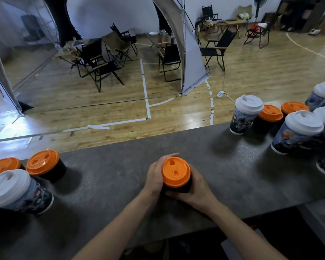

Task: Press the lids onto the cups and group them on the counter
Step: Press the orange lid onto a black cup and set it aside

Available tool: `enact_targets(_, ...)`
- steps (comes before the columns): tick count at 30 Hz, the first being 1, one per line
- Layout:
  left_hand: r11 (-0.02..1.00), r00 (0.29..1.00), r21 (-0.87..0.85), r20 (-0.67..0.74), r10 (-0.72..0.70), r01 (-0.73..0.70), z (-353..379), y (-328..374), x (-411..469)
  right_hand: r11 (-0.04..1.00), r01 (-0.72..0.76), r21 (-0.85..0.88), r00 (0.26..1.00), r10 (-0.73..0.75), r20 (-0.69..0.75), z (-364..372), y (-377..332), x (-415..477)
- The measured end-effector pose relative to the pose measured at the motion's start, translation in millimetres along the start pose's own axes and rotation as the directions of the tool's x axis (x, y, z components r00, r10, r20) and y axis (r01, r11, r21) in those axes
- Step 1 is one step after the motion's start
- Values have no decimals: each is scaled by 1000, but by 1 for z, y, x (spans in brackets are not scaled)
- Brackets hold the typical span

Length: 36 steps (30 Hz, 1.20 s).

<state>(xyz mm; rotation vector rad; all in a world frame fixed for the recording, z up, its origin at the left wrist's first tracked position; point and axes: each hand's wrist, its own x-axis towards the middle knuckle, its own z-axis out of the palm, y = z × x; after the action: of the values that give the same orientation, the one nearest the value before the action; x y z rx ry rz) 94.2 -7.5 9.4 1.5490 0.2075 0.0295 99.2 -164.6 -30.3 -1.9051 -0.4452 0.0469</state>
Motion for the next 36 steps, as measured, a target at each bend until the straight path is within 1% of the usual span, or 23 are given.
enact_targets(2,1000,994,-24,-108,16,-19,9,-7,-5,1000,-14,12,999,15,-33,1,-1,0)
enact_targets(3,999,992,-42,-128,0,-5,11,-9,-6,1000,-17,11,999,17,-42,1,-2,0)
enact_targets(4,998,993,-61,-116,-34,27,11,-7,-5,1000,-13,7,999,14,-46,0,-2,0)
enact_targets(6,989,992,-78,-10,-124,123,5,-2,1,1000,-3,-7,999,3,-38,-2,-1,1)
enact_targets(7,990,991,-55,39,-132,134,1,1,4,1000,2,-12,999,-3,-33,-2,-1,1)
enact_targets(8,993,992,-29,58,-116,118,-1,3,5,1000,6,-12,1000,-6,-29,-2,-1,1)
enact_targets(9,997,996,-8,43,-81,81,-1,3,5,1000,8,-8,1000,-9,-27,-1,-1,1)
enact_targets(11,1000,999,-23,-43,-19,18,4,-4,1,1000,5,7,1000,-5,-27,2,0,-1)
enact_targets(13,998,990,-61,-138,-23,15,10,-13,-1,1000,-1,14,999,1,-38,4,2,-1)
enact_targets(14,995,987,-92,-153,-50,36,11,-16,-1,1000,-3,15,999,4,-41,4,3,-1)
enact_targets(17,981,990,-172,-88,-110,94,7,-14,1,1000,-8,1,999,8,-33,3,6,0)
enact_targets(19,984,992,-149,-68,-108,97,5,-16,1,1000,-6,-10,1000,6,-20,4,7,0)
enact_targets(22,988,988,-143,-135,-72,52,10,-18,-5,1000,11,-4,1000,-11,-21,6,8,-2)
enact_targets(24,995,984,-100,-173,-42,25,13,-20,-6,1000,5,3,1000,-5,-28,6,6,-1)
enact_targets(26,996,988,-90,-146,-40,27,11,-14,-4,1000,-3,9,999,4,-35,3,4,0)
enact_targets(27,993,993,-111,-103,-57,45,8,-12,-1,1000,-7,9,1000,7,-23,2,3,0)
enact_targets(29,993,996,-79,36,-86,89,0,-8,6,1000,-6,-11,1000,6,10,0,3,1)
enact_targets(30,995,996,-58,55,-75,78,-2,-9,7,1000,-7,-17,1000,7,22,1,4,0)
enact_targets(31,998,998,-48,37,-47,49,-1,-11,7,1000,-7,-9,1000,7,21,1,4,0)
enact_targets(33,999,999,-34,-46,13,-15,4,-16,1,1000,-12,22,1000,12,0,3,1,-2)
enact_targets(35,998,993,-58,-113,22,-29,8,-20,-4,999,-28,27,999,29,-29,4,-3,-2)
enact_targets(36,998,994,-54,-107,12,-17,8,-19,-3,999,-28,23,999,29,-38,4,-4,-2)
